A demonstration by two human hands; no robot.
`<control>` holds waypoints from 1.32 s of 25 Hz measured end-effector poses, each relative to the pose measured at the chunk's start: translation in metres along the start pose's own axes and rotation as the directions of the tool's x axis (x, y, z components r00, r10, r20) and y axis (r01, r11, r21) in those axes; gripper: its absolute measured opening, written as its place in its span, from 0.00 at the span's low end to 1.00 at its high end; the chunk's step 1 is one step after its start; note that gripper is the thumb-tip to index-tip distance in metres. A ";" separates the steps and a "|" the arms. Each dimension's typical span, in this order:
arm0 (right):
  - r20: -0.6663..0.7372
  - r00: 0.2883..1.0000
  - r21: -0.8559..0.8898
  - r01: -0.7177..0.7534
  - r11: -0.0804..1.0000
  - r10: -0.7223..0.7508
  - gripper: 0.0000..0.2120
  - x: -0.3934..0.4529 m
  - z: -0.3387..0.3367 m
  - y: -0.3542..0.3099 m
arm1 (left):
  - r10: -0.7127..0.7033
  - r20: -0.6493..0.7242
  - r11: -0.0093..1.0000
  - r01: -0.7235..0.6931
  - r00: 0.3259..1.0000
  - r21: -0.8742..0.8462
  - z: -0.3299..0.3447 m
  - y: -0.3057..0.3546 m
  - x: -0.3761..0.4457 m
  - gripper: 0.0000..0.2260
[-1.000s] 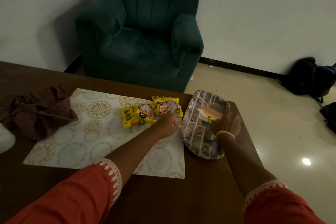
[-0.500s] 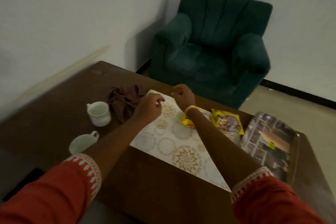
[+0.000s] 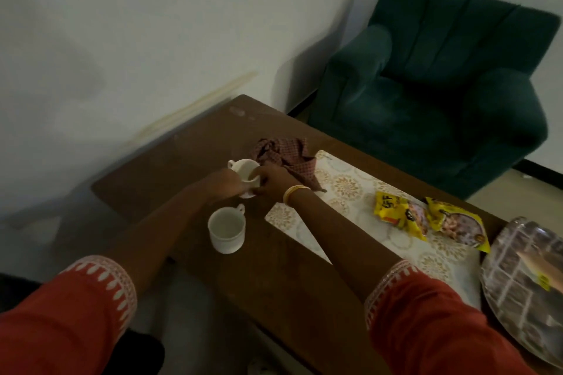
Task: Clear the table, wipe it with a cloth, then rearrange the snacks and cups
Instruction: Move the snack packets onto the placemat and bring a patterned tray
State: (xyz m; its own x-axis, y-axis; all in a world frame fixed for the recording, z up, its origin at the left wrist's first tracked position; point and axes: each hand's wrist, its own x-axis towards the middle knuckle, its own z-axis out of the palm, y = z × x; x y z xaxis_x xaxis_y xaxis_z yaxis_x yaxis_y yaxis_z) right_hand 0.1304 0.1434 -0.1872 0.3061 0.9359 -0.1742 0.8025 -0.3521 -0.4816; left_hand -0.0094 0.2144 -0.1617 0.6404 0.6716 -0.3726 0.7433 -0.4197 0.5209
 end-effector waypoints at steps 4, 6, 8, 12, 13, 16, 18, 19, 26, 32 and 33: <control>-0.162 0.986 0.140 -0.022 0.990 0.045 0.11 -0.008 0.010 0.007 | 0.011 0.456 1.000 -0.015 0.890 0.005 -0.001 -0.020 0.007 0.18; -0.220 0.971 0.217 -0.041 0.975 0.089 0.11 -0.022 0.007 0.018 | 0.083 0.492 0.975 -0.173 0.867 0.139 -0.006 -0.021 0.012 0.21; -0.299 0.944 0.293 -0.051 0.955 0.143 0.11 -0.041 0.004 0.031 | 0.170 0.456 0.938 -0.285 0.874 0.197 -0.007 -0.015 0.014 0.21; -0.499 0.854 0.209 -0.051 0.977 0.151 0.12 -0.098 -0.010 0.078 | 0.300 0.413 0.933 -0.355 0.860 0.061 0.016 0.030 0.017 0.21; -0.520 0.845 0.171 -0.044 0.984 0.129 0.13 -0.116 -0.015 0.092 | 0.313 0.412 0.939 -0.343 0.856 -0.001 0.024 0.047 0.016 0.20; -0.574 0.816 0.026 -0.067 0.997 0.070 0.15 -0.179 -0.030 0.136 | 0.316 0.459 0.949 -0.286 0.830 -0.135 0.057 0.101 0.010 0.20; -0.626 0.776 -0.024 -0.119 0.993 0.078 0.15 -0.223 -0.041 0.167 | 0.337 0.497 0.941 -0.297 0.800 -0.160 0.086 0.137 0.006 0.20; -0.648 0.756 -0.035 -0.150 0.988 0.092 0.14 -0.245 -0.046 0.181 | 0.356 0.506 0.934 -0.316 0.785 -0.167 0.100 0.154 0.003 0.20; -0.679 0.696 -0.111 -0.411 0.905 0.233 0.17 -0.343 -0.058 0.246 | 0.405 0.560 0.914 -0.343 0.723 -0.217 0.182 0.243 -0.019 0.14; -0.691 0.688 -0.150 -0.437 0.887 0.222 0.17 -0.358 -0.049 0.259 | 0.399 0.545 0.917 -0.336 0.738 -0.217 0.215 0.251 -0.020 0.16; -0.684 0.695 -0.173 -0.447 0.878 0.219 0.17 -0.356 -0.049 0.259 | 0.402 0.539 0.916 -0.335 0.740 -0.222 0.216 0.249 -0.019 0.16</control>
State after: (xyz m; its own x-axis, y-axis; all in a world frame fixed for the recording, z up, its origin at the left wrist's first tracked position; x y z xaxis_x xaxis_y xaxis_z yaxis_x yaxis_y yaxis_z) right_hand 0.2546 -0.2814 -0.2081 0.7390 0.5687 0.3612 0.6564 -0.7285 -0.1959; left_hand 0.2050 -0.0349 -0.1907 0.8769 -0.0005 -0.4806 0.4229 -0.4744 0.7721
